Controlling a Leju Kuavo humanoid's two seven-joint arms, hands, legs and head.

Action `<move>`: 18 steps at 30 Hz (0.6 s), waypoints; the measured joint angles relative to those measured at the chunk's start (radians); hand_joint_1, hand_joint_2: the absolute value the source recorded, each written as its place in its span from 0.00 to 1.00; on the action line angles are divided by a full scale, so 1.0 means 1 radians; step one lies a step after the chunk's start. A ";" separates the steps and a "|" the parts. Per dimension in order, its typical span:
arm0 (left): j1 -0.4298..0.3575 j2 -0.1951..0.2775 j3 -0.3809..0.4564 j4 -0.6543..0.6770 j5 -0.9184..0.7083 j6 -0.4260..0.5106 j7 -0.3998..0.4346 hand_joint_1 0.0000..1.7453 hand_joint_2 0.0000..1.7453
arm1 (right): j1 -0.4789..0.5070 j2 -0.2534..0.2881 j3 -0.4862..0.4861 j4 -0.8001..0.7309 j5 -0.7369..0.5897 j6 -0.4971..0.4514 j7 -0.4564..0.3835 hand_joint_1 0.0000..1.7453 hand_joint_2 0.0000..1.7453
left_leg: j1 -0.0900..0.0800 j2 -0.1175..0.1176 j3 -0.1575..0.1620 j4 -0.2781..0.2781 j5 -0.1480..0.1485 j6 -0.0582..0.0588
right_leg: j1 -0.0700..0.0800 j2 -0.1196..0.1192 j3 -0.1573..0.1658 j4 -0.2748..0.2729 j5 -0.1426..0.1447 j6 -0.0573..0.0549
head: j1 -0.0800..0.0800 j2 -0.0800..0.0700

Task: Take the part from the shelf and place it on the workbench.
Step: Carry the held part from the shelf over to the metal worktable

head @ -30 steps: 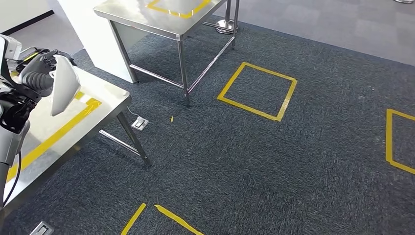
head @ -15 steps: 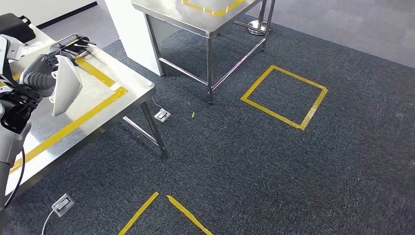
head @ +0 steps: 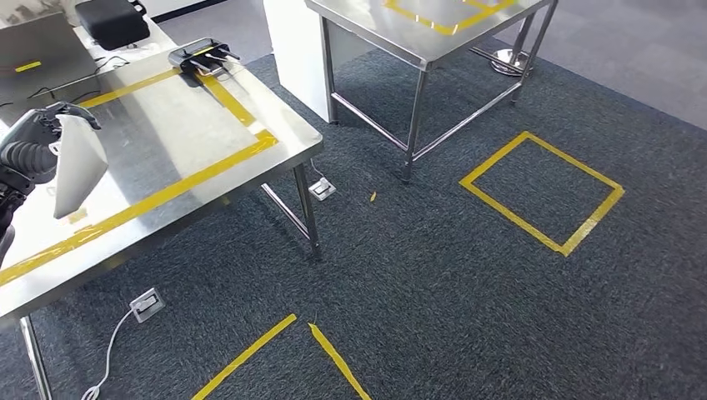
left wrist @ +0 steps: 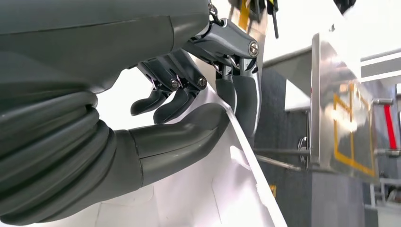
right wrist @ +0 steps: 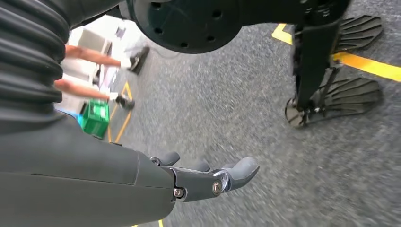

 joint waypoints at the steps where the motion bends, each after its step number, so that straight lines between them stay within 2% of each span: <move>1: 0.009 0.005 0.005 -0.010 0.000 0.000 0.002 1.00 1.00 | -0.001 0.000 0.000 0.000 -0.001 0.000 -0.002 0.00 1.00 | 0.001 -0.014 -0.003 -0.003 0.003 -0.009 | 0.002 0.006 0.005 -0.011 -0.004 -0.003 | 0.000 0.000; 3: 0.022 0.011 0.010 -0.025 -0.010 0.000 0.008 1.00 1.00 | -0.004 0.000 0.000 0.000 -0.004 -0.001 -0.004 0.00 1.00 | 0.005 -0.034 -0.009 -0.012 0.013 -0.025 | 0.005 -0.022 0.007 -0.017 0.002 -0.019 | 0.001 0.000; 4: 0.023 0.012 0.010 -0.028 -0.018 0.002 0.011 1.00 1.00 | -0.007 0.000 0.000 0.000 -0.006 -0.001 -0.002 0.00 1.00 | 0.005 -0.019 -0.015 -0.009 0.011 -0.030 | 0.006 -0.037 0.010 -0.021 0.006 -0.027 | 0.000 0.000; 5: 0.020 0.011 0.010 -0.028 -0.026 0.004 0.012 1.00 1.00 | -0.009 0.000 0.000 0.000 -0.008 -0.002 -0.002 0.00 1.00 | 0.004 0.011 -0.027 0.012 -0.002 -0.032 | 0.006 -0.051 0.011 -0.026 0.010 -0.035 | -0.003 0.000; 7: 0.011 0.006 0.008 -0.028 -0.036 0.008 0.012 1.00 1.00 | -0.010 0.001 0.000 0.000 -0.011 -0.002 -0.003 0.00 1.00 | 0.000 0.082 -0.067 0.101 -0.054 -0.034 | 0.009 -0.076 0.011 -0.030 0.015 -0.045 | -0.008 0.000; 8: 0.008 0.002 0.007 -0.028 -0.038 0.008 0.011 1.00 1.00 | -0.010 0.001 0.000 0.000 -0.012 -0.002 -0.004 0.00 1.00 | 0.000 0.098 -0.084 0.142 -0.078 -0.035 | 0.010 -0.083 0.010 -0.030 0.015 -0.047 | -0.009 0.000; 9: 0.007 0.000 0.007 -0.027 -0.040 0.009 0.011 1.00 1.00 | -0.009 0.001 0.000 0.000 -0.013 -0.002 -0.004 0.00 1.00 | 0.000 0.102 -0.095 0.168 -0.090 -0.036 | 0.011 -0.088 0.010 -0.030 0.015 -0.048 | -0.009 0.000; 11: 0.008 -0.001 0.007 -0.027 -0.042 0.009 0.011 1.00 1.00 | -0.009 0.001 0.000 0.000 -0.013 -0.002 -0.004 0.00 1.00 | 0.000 0.103 -0.103 0.186 -0.098 -0.037 | 0.012 -0.091 0.009 -0.030 0.015 -0.048 | -0.009 0.000; 12: 0.005 -0.012 0.005 -0.026 -0.052 0.016 0.010 1.00 1.00 | -0.010 0.001 0.000 0.000 -0.014 -0.002 -0.003 0.00 1.00 | -0.001 0.111 -0.083 0.164 -0.082 -0.034 | 0.014 -0.110 0.010 -0.030 0.014 -0.049 | -0.009 0.000; 15: -0.009 -0.050 -0.003 -0.020 -0.087 0.040 0.005 1.00 1.00 | -0.014 0.004 0.000 0.000 -0.017 -0.002 -0.001 0.00 1.00 | -0.016 0.181 0.014 0.023 -0.022 -0.012 | 0.027 -0.181 0.013 -0.027 0.008 -0.043 | -0.009 0.000; 16: -0.014 -0.054 -0.003 -0.020 -0.089 0.041 0.003 1.00 1.00 | -0.014 0.004 0.000 0.000 -0.017 -0.002 -0.001 0.00 1.00 | -0.021 0.191 0.024 0.001 -0.019 -0.005 | 0.030 -0.192 0.014 -0.027 0.007 -0.039 | -0.008 0.000; 18: -0.022 -0.060 -0.004 -0.018 -0.095 0.041 0.002 1.00 1.00 | -0.015 0.004 0.000 0.000 -0.017 -0.002 0.000 0.00 1.00 | -0.023 0.167 0.021 -0.002 -0.015 0.006 | 0.032 -0.213 0.016 -0.028 0.005 -0.029 | -0.007 0.000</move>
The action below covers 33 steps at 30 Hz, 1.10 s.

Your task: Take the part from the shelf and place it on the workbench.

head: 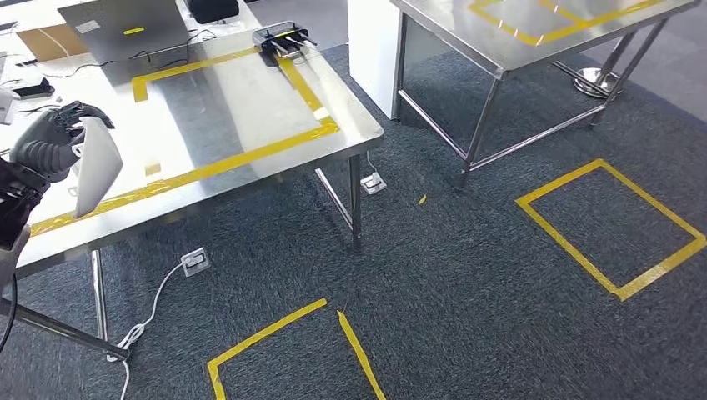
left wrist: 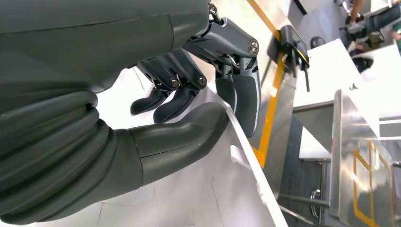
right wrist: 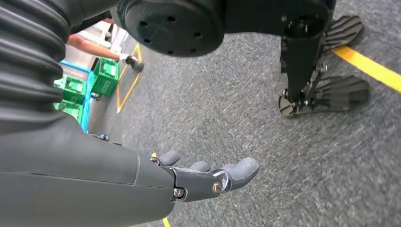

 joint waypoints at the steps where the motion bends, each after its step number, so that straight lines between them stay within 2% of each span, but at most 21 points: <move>1: -0.006 -0.002 -0.001 0.003 -0.004 -0.002 -0.002 1.00 1.00 | -0.001 0.000 0.000 0.000 0.000 0.000 0.000 0.00 1.00 | 0.003 -0.013 -0.001 -0.003 0.003 0.005 | -0.001 0.010 0.000 0.004 -0.004 0.007 | 0.000 0.000; 3: -0.026 -0.008 -0.004 0.012 -0.009 -0.007 -0.005 1.00 1.00 | -0.003 0.001 0.000 0.000 -0.001 0.003 0.000 0.00 1.00 | 0.012 -0.036 -0.003 -0.008 0.011 0.016 | -0.006 0.071 -0.023 0.057 -0.038 0.021 | 0.002 0.000; 4: -0.036 -0.013 -0.006 0.017 -0.010 -0.010 -0.007 1.00 1.00 | -0.002 0.001 0.000 0.000 -0.001 0.006 0.000 0.00 1.00 | 0.014 -0.048 -0.006 -0.009 0.013 0.019 | -0.011 0.109 -0.049 0.113 -0.066 0.026 | 0.003 0.000; 6: -0.047 -0.023 -0.009 0.027 -0.010 -0.016 -0.008 1.00 1.00 | 0.001 0.001 0.000 0.000 -0.001 0.009 0.000 0.00 1.00 | 0.015 -0.074 -0.011 -0.008 0.016 0.022 | -0.014 0.138 -0.114 0.243 -0.117 0.030 | 0.005 0.000; 7: -0.048 -0.026 -0.011 0.032 -0.010 -0.018 -0.009 1.00 1.00 | 0.002 0.001 0.000 0.000 -0.001 0.009 0.000 0.00 1.00 | 0.015 -0.088 -0.012 -0.006 0.017 0.021 | -0.015 0.141 -0.135 0.278 -0.121 0.030 | 0.005 0.000; 8: -0.048 -0.028 -0.013 0.037 -0.010 -0.020 -0.009 1.00 1.00 | 0.003 0.001 0.000 0.000 -0.001 0.009 0.000 0.00 1.00 | 0.016 -0.102 -0.014 -0.005 0.017 0.020 | -0.017 0.142 -0.137 0.276 -0.105 0.030 | 0.005 0.000; 9: -0.050 -0.029 -0.015 0.042 -0.010 -0.020 -0.009 1.00 1.00 | 0.003 0.001 0.000 0.000 -0.001 0.009 0.001 0.00 1.00 | 0.017 -0.116 -0.014 -0.002 0.018 0.018 | -0.018 0.147 -0.120 0.233 -0.074 0.029 | 0.005 0.000; 11: -0.056 -0.030 -0.016 0.048 -0.010 -0.020 -0.009 1.00 1.00 | 0.003 0.001 0.000 0.000 -0.001 0.009 0.000 0.00 1.00 | 0.019 -0.143 -0.018 0.003 0.018 0.009 | -0.023 0.179 -0.058 0.096 -0.010 0.028 | 0.005 0.000; 13: -0.068 -0.033 -0.017 0.054 -0.009 -0.020 -0.010 1.00 1.00 | 0.003 0.001 0.000 0.000 -0.001 0.009 0.000 0.00 1.00 | 0.020 -0.168 -0.025 0.005 0.021 -0.005 | -0.025 0.203 -0.024 0.018 0.012 0.026 | 0.004 0.000; 15: -0.074 -0.033 -0.019 0.058 -0.009 -0.020 -0.010 1.00 1.00 | 0.002 0.001 0.000 0.000 -0.001 0.009 0.000 0.00 1.00 | 0.023 -0.192 -0.031 -0.002 0.029 -0.021 | -0.022 0.189 -0.021 0.010 0.013 0.017 | 0.005 0.000; 16: -0.074 -0.030 -0.019 0.060 -0.008 -0.020 -0.010 1.00 1.00 | 0.001 0.002 0.000 0.000 -0.001 0.009 0.001 0.00 1.00 | 0.024 -0.191 -0.034 -0.003 0.030 -0.027 | -0.022 0.176 -0.019 0.006 0.016 0.010 | 0.004 0.000; 17: -0.074 -0.026 -0.019 0.061 -0.008 -0.021 -0.010 1.00 1.00 | 0.000 0.002 0.000 0.000 0.000 0.009 0.001 0.00 1.00 | 0.023 -0.171 -0.041 0.006 0.024 -0.031 | -0.023 0.164 -0.016 0.001 0.020 0.002 | 0.002 0.000; 18: -0.076 -0.022 -0.019 0.063 -0.007 -0.021 -0.011 1.00 1.00 | 0.000 0.002 0.000 0.000 0.000 0.009 0.000 0.00 1.00 | 0.021 -0.141 -0.055 0.034 0.007 -0.034 | -0.024 0.152 -0.014 -0.003 0.023 -0.004 | -0.001 0.000; 20: -0.079 -0.019 -0.019 0.065 -0.006 -0.022 -0.011 1.00 1.00 | 0.003 0.002 0.000 0.000 0.000 0.009 0.000 0.00 1.00 | 0.016 -0.076 -0.107 0.147 -0.055 -0.038 | -0.021 0.128 -0.014 -0.006 0.024 -0.012 | -0.006 0.000; 22: -0.075 -0.021 -0.020 0.067 -0.005 -0.024 -0.010 1.00 1.00 | 0.006 0.002 0.000 0.000 0.000 0.009 0.000 0.00 1.00 | 0.016 -0.060 -0.154 0.257 -0.096 -0.040 | -0.018 0.106 -0.016 -0.004 0.022 -0.014 | -0.006 0.000; 23: -0.073 -0.022 -0.021 0.068 -0.005 -0.025 -0.008 1.00 1.00 | 0.007 0.002 0.000 0.000 0.000 0.009 0.000 0.00 1.00 | 0.016 -0.059 -0.155 0.267 -0.092 -0.040 | -0.018 0.096 -0.016 -0.003 0.021 -0.014 | -0.006 0.000; 24: -0.074 -0.023 -0.021 0.069 -0.005 -0.025 -0.007 1.00 1.00 | 0.007 0.003 0.000 0.000 0.000 0.009 0.000 0.00 1.00 | 0.016 -0.059 -0.135 0.236 -0.071 -0.039 | -0.017 0.088 -0.016 -0.002 0.020 -0.013 | -0.006 0.000; 26: -0.079 -0.023 -0.021 0.069 -0.005 -0.023 -0.004 1.00 1.00 | 0.005 0.004 0.000 0.000 0.001 0.009 0.000 0.00 1.00 | 0.014 -0.049 -0.057 0.102 -0.018 -0.033 | -0.016 0.073 -0.014 0.000 0.017 -0.008 | -0.006 0.000; 28: -0.082 -0.023 -0.021 0.069 -0.005 -0.020 -0.002 1.00 1.00 | 0.003 0.004 0.000 0.000 0.003 0.009 0.000 0.00 1.00 | 0.008 -0.041 -0.007 0.012 0.002 -0.019 | -0.012 0.062 -0.014 0.001 0.016 0.000 | -0.005 0.000; 31: -0.080 -0.020 -0.021 0.068 -0.005 -0.017 0.004 1.00 1.00 | 0.001 0.004 0.000 0.000 0.003 0.009 0.000 0.00 1.00 | 0.006 -0.048 -0.005 0.001 0.005 0.000 | -0.010 0.058 -0.017 0.000 0.019 0.015 | -0.005 0.000; 33: -0.082 -0.020 -0.021 0.066 -0.005 -0.017 0.008 1.00 1.00 | 0.001 0.005 0.000 0.000 0.003 0.010 0.000 0.00 1.00 | 0.012 -0.051 -0.005 -0.004 0.009 0.012 | -0.012 0.086 -0.032 0.030 -0.001 0.027 | -0.004 0.000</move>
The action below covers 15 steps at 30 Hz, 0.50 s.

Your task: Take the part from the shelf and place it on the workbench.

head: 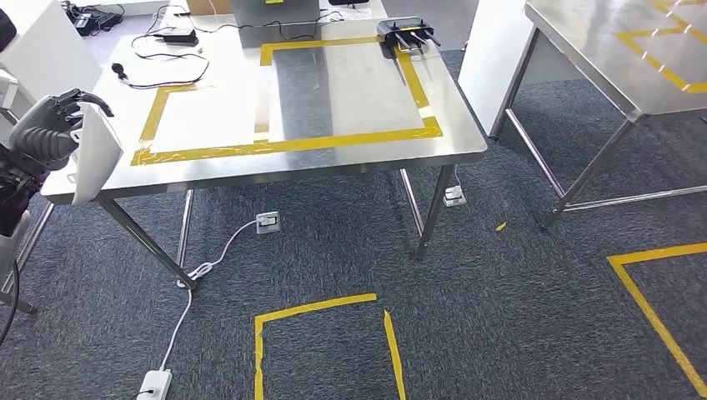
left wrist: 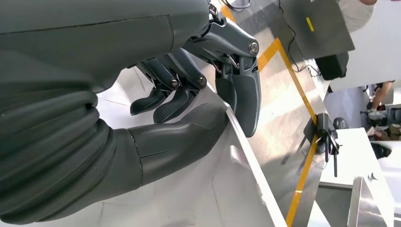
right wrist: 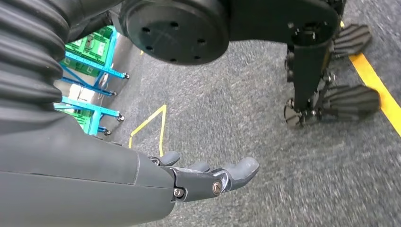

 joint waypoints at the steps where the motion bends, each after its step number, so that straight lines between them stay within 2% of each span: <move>1: -0.002 -0.001 0.000 -0.001 0.000 0.000 0.002 1.00 1.00 | 0.000 0.000 0.000 0.000 0.000 0.001 0.000 0.00 1.00 | 0.003 -0.001 0.000 -0.002 0.002 0.005 | -0.002 0.021 -0.022 0.044 -0.024 0.006 | 0.001 0.000; 2: -0.004 -0.003 -0.001 -0.001 0.000 -0.001 0.005 1.00 1.00 | 0.001 0.000 0.000 0.000 0.000 0.002 0.000 0.00 1.00 | 0.003 -0.002 -0.002 -0.002 0.002 0.008 | -0.004 0.040 -0.053 0.108 -0.055 0.010 | 0.002 0.000; 3: -0.006 -0.005 -0.001 -0.001 0.001 -0.001 0.007 1.00 1.00 | 0.002 0.000 0.000 0.000 0.000 0.002 0.000 0.00 1.00 | 0.003 -0.005 -0.005 -0.001 0.003 0.011 | -0.005 0.050 -0.089 0.179 -0.084 0.012 | 0.003 0.000; 4: -0.006 -0.008 -0.002 -0.001 0.001 -0.002 0.009 1.00 1.00 | 0.004 0.000 0.000 0.000 0.000 0.002 0.000 0.00 1.00 | 0.003 -0.008 -0.007 0.000 0.003 0.012 | -0.005 0.053 -0.117 0.233 -0.100 0.014 | 0.003 0.000; 5: -0.006 -0.010 -0.004 -0.001 0.003 -0.003 0.010 1.00 1.00 | 0.005 0.000 0.000 0.000 0.000 0.002 0.000 0.00 1.00 | 0.003 -0.011 -0.009 0.002 0.003 0.012 | -0.005 0.054 -0.132 0.261 -0.101 0.014 | 0.003 0.000; 6: -0.006 -0.012 -0.005 -0.001 0.004 -0.003 0.012 1.00 1.00 | 0.006 0.000 0.000 0.000 0.000 0.002 0.000 0.00 1.00 | 0.003 -0.014 -0.010 0.003 0.003 0.012 | -0.005 0.054 -0.135 0.263 -0.092 0.014 | 0.003 0.000; 7: -0.006 -0.013 -0.006 -0.001 0.005 -0.003 0.012 1.00 1.00 | 0.007 0.000 0.000 0.000 0.000 0.002 0.000 0.00 1.00 | 0.003 -0.017 -0.010 0.004 0.003 0.012 | -0.006 0.054 -0.119 0.229 -0.069 0.012 | 0.004 0.000; 9: -0.009 -0.014 -0.009 -0.001 0.006 -0.003 0.013 1.00 1.00 | 0.006 0.000 0.000 0.000 0.000 0.002 0.000 0.00 1.00 | 0.003 -0.022 -0.010 0.007 0.003 0.008 | -0.007 0.058 -0.056 0.102 -0.013 0.007 | 0.006 0.000; 10: -0.011 -0.014 -0.010 -0.001 0.007 -0.003 0.013 1.00 1.00 | 0.006 0.000 0.000 0.000 0.000 0.002 0.000 0.00 1.00 | 0.002 -0.025 -0.011 0.009 0.003 0.004 | -0.006 0.060 -0.024 0.037 0.010 0.004 | 0.008 0.000; 11: -0.013 -0.015 -0.011 -0.001 0.007 -0.003 0.014 1.00 1.00 | 0.005 0.000 0.000 0.000 0.000 0.002 0.000 0.00 1.00 | 0.000 -0.027 -0.012 0.009 0.004 -0.001 | -0.005 0.061 -0.003 -0.007 0.021 0.000 | 0.008 0.000; 12: -0.016 -0.015 -0.012 0.000 0.008 -0.004 0.014 1.00 1.00 | 0.005 0.000 0.000 0.000 0.000 0.002 0.000 0.00 1.00 | -0.001 -0.029 -0.013 0.009 0.004 -0.006 | -0.004 0.062 0.004 -0.027 0.023 -0.003 | 0.008 0.000; 15: -0.023 -0.019 -0.015 0.001 0.009 -0.006 0.013 1.00 1.00 | 0.005 0.004 -0.001 0.000 0.000 0.001 0.000 0.00 1.00 | -0.003 -0.029 -0.012 0.003 0.004 -0.002 | -0.006 0.059 0.005 -0.034 0.028 -0.006 | 0.008 0.000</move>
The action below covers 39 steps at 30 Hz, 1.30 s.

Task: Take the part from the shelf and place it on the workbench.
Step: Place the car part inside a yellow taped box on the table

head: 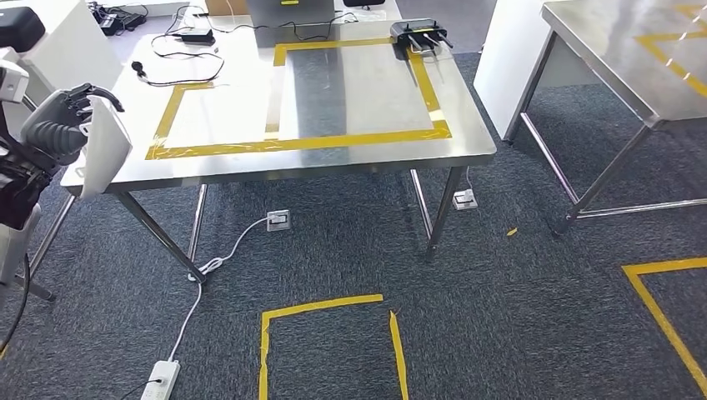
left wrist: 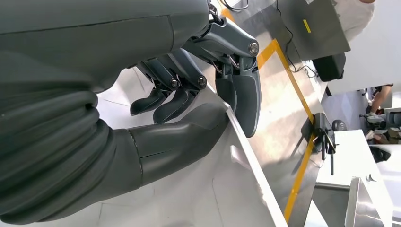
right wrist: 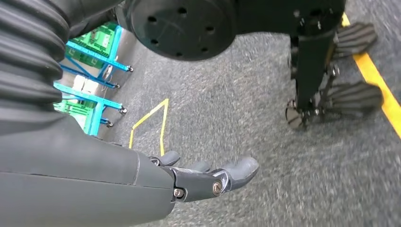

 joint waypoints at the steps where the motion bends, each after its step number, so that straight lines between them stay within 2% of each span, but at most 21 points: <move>1: -0.003 -0.002 -0.001 0.000 0.000 -0.001 -0.001 1.00 1.00 | 0.000 0.003 -0.001 0.000 0.000 0.000 0.000 0.00 1.00 | -0.001 0.001 0.000 -0.005 0.001 0.004 | -0.002 -0.001 0.003 -0.004 0.001 0.002 | 0.000 0.000; 2: -0.008 -0.004 -0.001 0.001 -0.001 -0.001 -0.002 1.00 1.00 | -0.001 0.004 -0.003 0.000 0.000 -0.001 0.000 0.00 1.00 | -0.003 0.001 0.005 -0.016 0.004 0.006 | -0.004 -0.002 0.009 -0.013 0.004 0.004 | -0.001 0.000; 5: -0.022 -0.017 -0.002 -0.001 -0.009 -0.001 -0.009 1.00 1.00 | -0.004 0.007 -0.006 0.000 0.000 -0.001 0.004 0.00 1.00 | 0.006 0.003 0.061 -0.100 0.033 0.022 | -0.005 0.000 0.018 -0.009 -0.001 0.008 | -0.003 0.000; 8: -0.033 -0.039 -0.005 0.000 -0.017 0.001 -0.010 1.00 1.00 | -0.004 0.007 -0.007 0.000 -0.002 0.002 0.006 0.00 1.00 | 0.018 0.004 0.083 -0.127 0.046 0.015 | -0.014 0.003 -0.062 0.139 -0.071 0.025 | -0.001 0.000; 10: -0.029 -0.050 -0.008 0.002 -0.020 0.000 -0.009 1.00 1.00 | -0.004 0.006 -0.008 -0.001 -0.002 0.002 0.006 0.00 1.00 | 0.032 0.002 0.080 -0.117 0.035 -0.004 | -0.030 0.002 -0.103 0.198 -0.079 0.046 | -0.001 0.000; 11: -0.028 -0.053 -0.010 0.004 -0.020 -0.002 -0.008 1.00 1.00 | -0.003 0.005 -0.009 -0.001 -0.002 0.002 0.006 0.00 1.00 | 0.042 0.001 0.076 -0.106 0.027 -0.016 | -0.039 0.002 -0.099 0.178 -0.059 0.058 | -0.001 0.000; 13: -0.028 -0.057 -0.011 0.006 -0.021 -0.005 -0.008 1.00 1.00 | -0.003 0.004 -0.012 -0.001 -0.002 0.002 0.006 0.00 1.00 | 0.064 0.000 0.066 -0.067 0.001 -0.048 | -0.059 0.003 -0.057 0.084 -0.006 0.086 | 0.000 0.000; 14: -0.029 -0.057 -0.011 0.006 -0.021 -0.007 -0.009 1.00 1.00 | -0.003 0.007 -0.014 -0.001 -0.003 0.002 0.006 0.00 1.00 | 0.072 0.000 0.055 -0.041 -0.015 -0.065 | -0.064 0.006 -0.042 0.052 0.003 0.092 | 0.006 0.000; 15: -0.030 -0.058 -0.012 0.006 -0.022 -0.008 -0.009 1.00 1.00 | -0.003 0.008 -0.016 -0.001 -0.003 0.000 0.004 0.00 1.00 | 0.075 -0.001 0.046 -0.021 -0.030 -0.080 | -0.066 0.009 -0.037 0.044 0.001 0.086 | 0.010 0.000; 16: -0.030 -0.058 -0.012 0.006 -0.022 -0.009 -0.009 1.00 1.00 | -0.002 0.009 -0.017 -0.001 -0.003 -0.003 0.002 0.00 1.00 | 0.074 -0.001 0.040 -0.009 -0.042 -0.090 | -0.064 0.012 -0.043 0.059 -0.013 0.071 | 0.013 0.000; 18: -0.031 -0.059 -0.013 0.007 -0.022 -0.009 -0.009 1.00 1.00 | 0.000 0.008 -0.019 -0.002 -0.003 -0.014 0.000 0.00 1.00 | 0.074 -0.003 0.043 -0.008 -0.053 -0.098 | -0.061 0.012 -0.044 0.075 -0.030 0.034 | 0.012 0.000; 20: -0.032 -0.058 -0.014 0.009 -0.023 -0.008 -0.009 1.00 1.00 | 0.001 0.008 -0.020 -0.002 -0.003 -0.021 0.006 0.00 1.00 | 0.074 0.009 0.038 0.016 -0.064 -0.093 | -0.057 0.010 -0.034 0.075 -0.039 0.017 | 0.004 0.000; 21: -0.033 -0.058 -0.014 0.010 -0.022 -0.008 -0.009 1.00 1.00 | 0.001 0.009 -0.020 -0.003 -0.003 -0.022 0.008 0.00 1.00 | 0.070 0.017 0.015 0.059 -0.078 -0.086 | -0.053 0.008 -0.026 0.073 -0.044 0.009 | 0.000 0.000; 24: -0.033 -0.061 -0.015 0.013 -0.022 -0.008 -0.009 1.00 1.00 | 0.002 0.009 -0.021 -0.003 -0.003 -0.021 0.009 0.00 1.00 | 0.046 0.027 -0.114 0.257 -0.130 -0.060 | -0.038 0.003 -0.002 0.066 -0.062 -0.007 | -0.005 0.000; 26: -0.029 -0.064 -0.016 0.017 -0.023 -0.008 -0.009 1.00 1.00 | 0.004 0.009 -0.021 -0.003 -0.003 -0.021 0.009 0.00 1.00 | 0.028 0.027 -0.162 0.289 -0.097 -0.035 | -0.024 0.002 0.023 0.061 -0.079 -0.013 | -0.006 0.000; 29: -0.027 -0.064 -0.018 0.019 -0.023 -0.008 -0.009 1.00 1.00 | 0.007 0.011 -0.022 -0.003 -0.003 -0.022 0.009 0.00 1.00 | -0.005 0.028 -0.126 0.131 0.036 0.022 | -0.006 0.001 0.073 0.043 -0.105 -0.015 | -0.004 0.000; 31: -0.029 -0.064 -0.018 0.019 -0.023 -0.007 -0.010 1.00 1.00 | 0.007 0.013 -0.023 -0.003 -0.003 -0.022 0.004 0.00 1.00 | -0.023 0.031 -0.088 0.052 0.060 0.047 | -0.005 0.001 0.098 0.023 -0.116 -0.008 | -0.001 0.000; 33: -0.032 -0.064 -0.018 0.016 -0.024 -0.006 -0.011 1.00 1.00 | 0.005 0.012 -0.023 -0.003 -0.003 -0.022 0.001 0.00 1.00 | -0.027 0.029 -0.058 0.020 0.039 0.046 | -0.007 -0.002 0.107 0.023 -0.105 0.005 | -0.002 0.000; 35: -0.032 -0.065 -0.019 0.009 -0.024 -0.005 -0.012 1.00 1.00 | 0.004 0.012 -0.023 -0.003 -0.003 -0.021 0.007 0.00 1.00 | -0.022 0.026 -0.020 -0.009 0.022 0.042 | -0.007 -0.005 0.087 0.080 -0.079 0.018 | -0.001 0.000; 37: -0.029 -0.068 -0.019 0.005 -0.024 -0.002 -0.012 1.00 1.00 | 0.001 0.012 -0.023 -0.003 -0.003 -0.019 0.008 0.00 1.00 | -0.018 0.023 0.016 -0.026 0.008 0.042 | -0.007 -0.004 0.019 0.179 -0.079 0.024 | 0.002 0.000; 39: -0.023 -0.071 -0.019 0.003 -0.025 0.001 -0.012 1.00 1.00 | 0.000 0.011 -0.023 -0.003 -0.003 -0.018 0.000 0.00 1.00 | -0.018 0.018 0.037 -0.029 -0.010 0.044 | -0.007 -0.002 -0.068 0.264 -0.124 0.027 | 0.004 0.000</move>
